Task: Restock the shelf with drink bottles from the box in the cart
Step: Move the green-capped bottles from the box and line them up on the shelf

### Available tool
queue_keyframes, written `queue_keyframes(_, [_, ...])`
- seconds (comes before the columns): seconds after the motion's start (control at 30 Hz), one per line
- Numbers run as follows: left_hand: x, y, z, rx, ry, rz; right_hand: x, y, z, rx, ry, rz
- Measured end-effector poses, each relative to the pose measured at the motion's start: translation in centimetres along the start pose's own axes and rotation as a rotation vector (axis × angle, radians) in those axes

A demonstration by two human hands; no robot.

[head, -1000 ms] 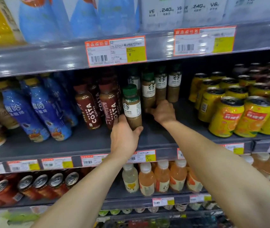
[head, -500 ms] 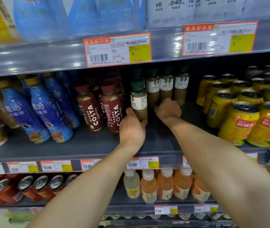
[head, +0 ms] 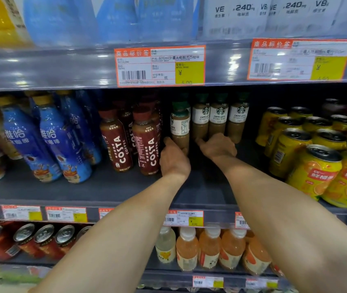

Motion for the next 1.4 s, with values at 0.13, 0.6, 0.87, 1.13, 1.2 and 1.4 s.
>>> queue_keyframes(0.13, [0.5,-0.1,-0.4,0.000,0.015,0.014,0.3,0.1,-0.1,-0.010,0.014,0.037])
queue_keyframes(0.6, [1.9,0.3,-1.2,0.003,0.115,-0.043,0.8,0.0,-0.4,0.007,0.048,0.064])
queue_keyframes(0.87, [2.0,0.1,-0.7,0.012,0.122,-0.075,0.7,-0.1,-0.2,0.003,0.084,0.073])
queue_keyframes(1.13, [2.1,0.2,-1.0,-0.002,0.099,-0.057,0.7,-0.2,-0.1,0.000,0.079,0.098])
queue_keyframes(1.2, [2.1,0.2,-0.9,-0.002,0.092,-0.053,0.7,-0.2,-0.1,-0.007,0.081,0.099])
queue_keyframes(1.4, [1.4,-0.1,0.1,0.030,0.051,-0.057,0.0,-0.2,0.6,-0.021,0.033,0.070])
Point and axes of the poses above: each hand's wrist, its own z-axis away from the middle knuckle, its own x-axis out of the palm, y = z × x, the point moved 2 cm from there along -z, towards the middle knuckle, and after that the axes turned 7 degrees about y, right-handed, at the moved point
